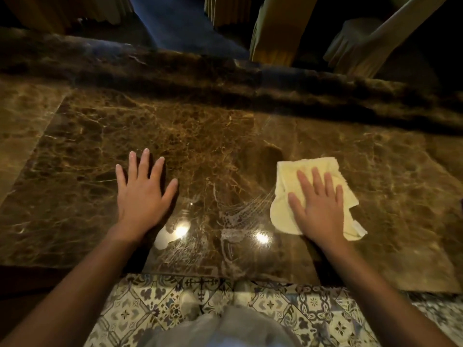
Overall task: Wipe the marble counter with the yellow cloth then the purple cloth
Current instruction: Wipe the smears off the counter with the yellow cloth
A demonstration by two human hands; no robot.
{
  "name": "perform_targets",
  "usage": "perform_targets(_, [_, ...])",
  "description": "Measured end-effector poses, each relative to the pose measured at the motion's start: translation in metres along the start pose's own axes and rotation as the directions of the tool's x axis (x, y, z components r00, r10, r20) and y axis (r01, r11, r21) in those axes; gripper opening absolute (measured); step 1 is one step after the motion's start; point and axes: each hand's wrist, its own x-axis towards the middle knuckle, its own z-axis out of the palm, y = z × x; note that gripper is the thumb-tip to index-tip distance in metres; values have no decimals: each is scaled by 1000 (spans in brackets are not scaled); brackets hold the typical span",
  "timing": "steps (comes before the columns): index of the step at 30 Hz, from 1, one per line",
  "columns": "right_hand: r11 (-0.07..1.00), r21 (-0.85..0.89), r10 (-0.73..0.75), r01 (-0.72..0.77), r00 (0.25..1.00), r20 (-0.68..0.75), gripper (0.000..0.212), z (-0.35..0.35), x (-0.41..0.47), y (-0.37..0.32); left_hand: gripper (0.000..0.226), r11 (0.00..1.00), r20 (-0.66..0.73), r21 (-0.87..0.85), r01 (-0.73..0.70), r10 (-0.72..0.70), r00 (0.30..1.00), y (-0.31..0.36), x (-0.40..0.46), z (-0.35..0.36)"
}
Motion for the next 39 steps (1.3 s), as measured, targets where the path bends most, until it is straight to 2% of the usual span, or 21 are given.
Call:
perform_targets(3, [992, 74, 106, -102, 993, -55, 61, -7, 62, 0, 75, 998, 27, -23, 57, -56, 998, -2, 25, 0])
perform_targets(8, [910, 411, 139, -53, 973, -183, 42, -26, 142, -13, 76, 997, 0, -16, 70, -70, 998, 0, 26, 5])
perform_targets(11, [817, 576, 156, -36, 975, -160, 30, -39, 184, -23, 76, 995, -4, -12, 97, -97, 995, 2, 28, 5])
perform_targets(13, [793, 608, 128, -37, 986, -107, 26, -43, 207, -33, 76, 995, -12, -22, 101, -101, 995, 4, 27, 5])
perform_targets(15, [782, 623, 43, -9, 998, -40, 23, -42, 219, -46, 76, 994, -18, -14, 105, -106, 994, 4, 28, 5])
perform_targets(17, [775, 624, -104, 100, 994, -30, 23, -38, 211, -62, 76, 994, -14, -7, 107, -107, 994, 4, 27, 4])
perform_targets(21, [699, 611, -420, 372, 905, -71, 20, -18, 148, -89, 76, 995, -6, -23, 102, -102, 995, 4, 27, 3])
perform_targets(25, [598, 638, -569, 485, 818, -88, 23, -2, 59, -96, 75, 996, -18, -20, 89, -89, 996, 3, 26, 3])
perform_targets(28, [553, 640, -619, 533, 777, -112, 25, 6, 3, -82, 72, 997, -29, -32, 74, -75, 997, 1, 25, 4])
perform_targets(31, [607, 614, -558, 504, 821, -122, 30, 6, -18, -52, 65, 992, -57, -99, 73, -79, 995, 2, 24, 1])
perform_targets(34, [745, 551, -367, 376, 921, -133, 36, -3, -3, -10, 60, 992, -74, -119, 46, -55, 996, -1, 9, 0])
perform_targets(37, [918, 353, -165, 182, 983, -80, 52, -15, 26, 28, 68, 998, -19, -59, -33, 32, 999, -9, -13, 4])
perform_targets(39, [975, 199, -89, 95, 995, -37, 61, -13, 23, 32, 71, 998, -8, -37, -54, 54, 999, -13, -17, 5])
